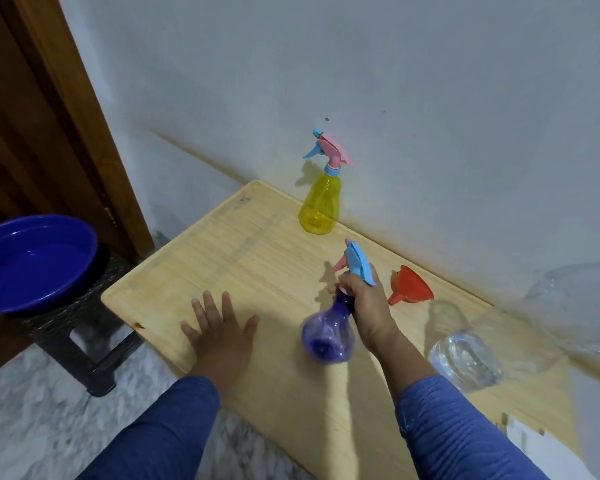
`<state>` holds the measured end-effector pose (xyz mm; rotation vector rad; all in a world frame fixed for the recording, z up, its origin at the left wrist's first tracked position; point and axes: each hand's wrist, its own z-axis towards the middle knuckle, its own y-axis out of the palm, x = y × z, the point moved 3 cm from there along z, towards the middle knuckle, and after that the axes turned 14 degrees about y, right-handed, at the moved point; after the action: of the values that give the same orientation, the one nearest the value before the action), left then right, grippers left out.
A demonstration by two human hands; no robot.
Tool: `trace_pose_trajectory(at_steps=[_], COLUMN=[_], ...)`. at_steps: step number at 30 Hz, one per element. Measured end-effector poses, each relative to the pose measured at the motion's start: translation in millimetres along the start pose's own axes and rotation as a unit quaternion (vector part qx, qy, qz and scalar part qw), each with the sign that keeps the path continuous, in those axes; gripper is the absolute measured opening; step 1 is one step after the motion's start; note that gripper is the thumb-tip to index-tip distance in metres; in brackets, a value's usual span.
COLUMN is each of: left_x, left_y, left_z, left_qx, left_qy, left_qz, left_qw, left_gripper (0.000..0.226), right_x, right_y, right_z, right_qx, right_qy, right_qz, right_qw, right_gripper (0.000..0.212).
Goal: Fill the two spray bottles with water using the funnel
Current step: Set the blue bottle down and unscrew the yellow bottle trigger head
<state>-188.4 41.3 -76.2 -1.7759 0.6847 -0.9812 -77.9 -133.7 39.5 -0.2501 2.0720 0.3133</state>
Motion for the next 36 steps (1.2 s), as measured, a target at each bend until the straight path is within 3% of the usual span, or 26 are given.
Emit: trace_pose_trajectory(at_steps=[2,4,6,8,10,14,21,23,27,30,36], left_x=[11.1,30.1,51.6,71.1,84.9,97.2,100.9,102.5,112.5,125.8,153.7], left_y=[-6.1,-13.9,-22.6,-30.2,-37.1,-47.4,-47.2,-46.2,-42.4,-37.0,-22.0], left_z=[4.2,10.8,15.4,14.9,13.9,14.0,38.6,51.3,76.2,96.6,139.2], left_qx=[0.06,0.084,0.066,0.018,-0.026,-0.049,-0.06,-0.058,-0.063,-0.062,-0.055], left_qy=[0.043,0.142,0.246,0.299,0.318,0.332,0.38,0.393,0.406,0.408,0.418], left_qz=[-0.023,-0.102,-0.191,-0.288,-0.347,-0.368,-0.361,-0.345,-0.356,-0.36,-0.393], left_qw=[0.997,0.981,0.948,0.909,0.882,0.867,0.849,0.85,0.839,0.837,0.817], left_gripper=[0.075,0.084,0.103,0.104,0.102,0.108,0.08,0.095,0.087,0.096,0.08], right_x=[-6.9,-10.3,-11.9,-13.7,-15.5,-18.9,-19.8,-14.6,-6.0,-11.3,-26.4], right_y=[-2.3,-5.1,-6.9,-7.4,-7.3,-6.0,-0.4,-0.7,0.8,-4.9,-24.3], right_z=[-0.6,0.6,1.9,2.3,2.1,3.6,9.0,13.3,31.4,49.0,92.8], right_qx=[0.003,0.009,0.016,0.022,0.026,0.051,0.135,0.177,0.25,0.283,0.28], right_qy=[-0.035,-0.05,-0.054,-0.063,-0.073,-0.086,-0.129,-0.142,-0.173,-0.182,-0.167], right_qz=[-0.001,0.006,0.018,0.028,0.043,0.027,0.039,-0.013,-0.141,-0.156,-0.153], right_qw=[0.999,0.999,0.998,0.997,0.996,0.995,0.982,0.974,0.942,0.928,0.933], right_gripper=[0.025,0.02,0.018,0.019,0.018,0.024,0.026,0.023,0.017,0.017,0.024])
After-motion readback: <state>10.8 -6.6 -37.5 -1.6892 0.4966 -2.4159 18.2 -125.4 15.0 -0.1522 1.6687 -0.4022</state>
